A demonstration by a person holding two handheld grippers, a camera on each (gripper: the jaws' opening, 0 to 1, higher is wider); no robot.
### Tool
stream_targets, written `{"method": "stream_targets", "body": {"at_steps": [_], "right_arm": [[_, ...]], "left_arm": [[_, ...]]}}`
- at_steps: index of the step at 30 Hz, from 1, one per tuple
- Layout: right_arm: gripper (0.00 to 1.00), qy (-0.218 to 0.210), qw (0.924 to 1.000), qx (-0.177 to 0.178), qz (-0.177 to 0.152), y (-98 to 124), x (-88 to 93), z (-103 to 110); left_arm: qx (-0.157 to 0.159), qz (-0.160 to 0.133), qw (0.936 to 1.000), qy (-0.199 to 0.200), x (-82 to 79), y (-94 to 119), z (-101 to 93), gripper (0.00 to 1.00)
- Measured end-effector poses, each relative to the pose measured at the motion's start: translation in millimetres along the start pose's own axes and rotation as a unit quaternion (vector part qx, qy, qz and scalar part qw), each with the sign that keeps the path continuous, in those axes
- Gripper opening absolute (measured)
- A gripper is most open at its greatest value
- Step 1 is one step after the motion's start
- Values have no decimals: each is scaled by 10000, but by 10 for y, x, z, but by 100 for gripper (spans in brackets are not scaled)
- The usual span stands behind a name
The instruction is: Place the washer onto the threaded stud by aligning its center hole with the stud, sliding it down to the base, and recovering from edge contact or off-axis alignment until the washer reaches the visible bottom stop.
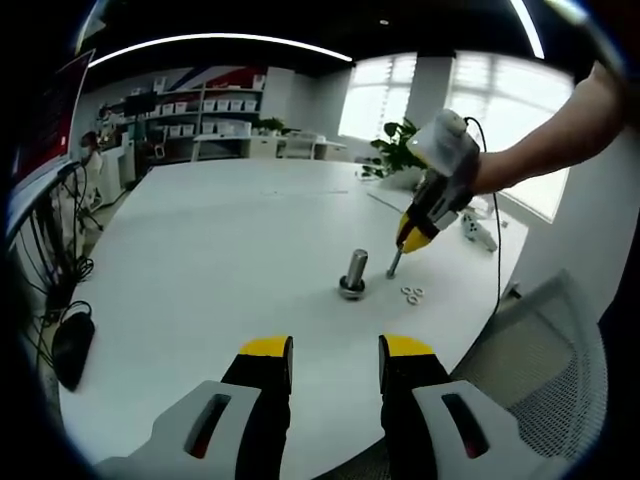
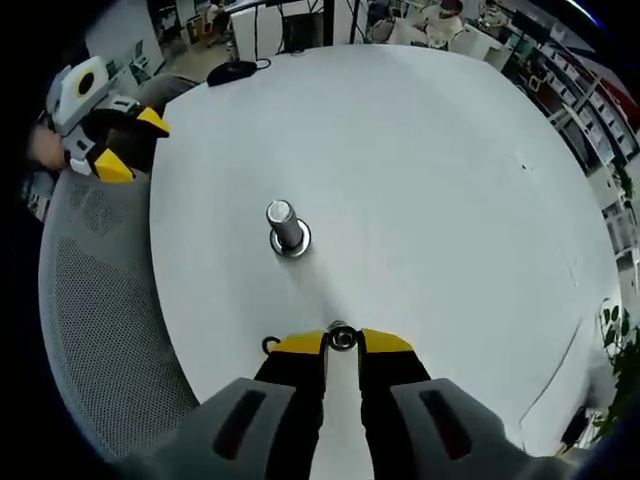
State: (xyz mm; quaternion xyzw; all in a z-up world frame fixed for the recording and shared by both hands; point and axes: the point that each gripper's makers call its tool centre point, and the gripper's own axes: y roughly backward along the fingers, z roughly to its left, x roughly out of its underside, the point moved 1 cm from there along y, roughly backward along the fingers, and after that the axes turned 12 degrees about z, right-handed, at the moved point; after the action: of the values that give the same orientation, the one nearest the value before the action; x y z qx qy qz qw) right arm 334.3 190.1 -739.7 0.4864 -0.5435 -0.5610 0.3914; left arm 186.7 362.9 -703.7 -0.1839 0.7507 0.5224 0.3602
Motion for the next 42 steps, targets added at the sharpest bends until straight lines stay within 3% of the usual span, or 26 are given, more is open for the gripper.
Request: {"method": "stream_targets", "body": {"at_steps": [42], "right_arm": [[14, 112, 9986, -242, 459, -432, 77, 0]], "left_arm": [[-30, 19, 10000, 29, 11, -10, 18, 33]]}}
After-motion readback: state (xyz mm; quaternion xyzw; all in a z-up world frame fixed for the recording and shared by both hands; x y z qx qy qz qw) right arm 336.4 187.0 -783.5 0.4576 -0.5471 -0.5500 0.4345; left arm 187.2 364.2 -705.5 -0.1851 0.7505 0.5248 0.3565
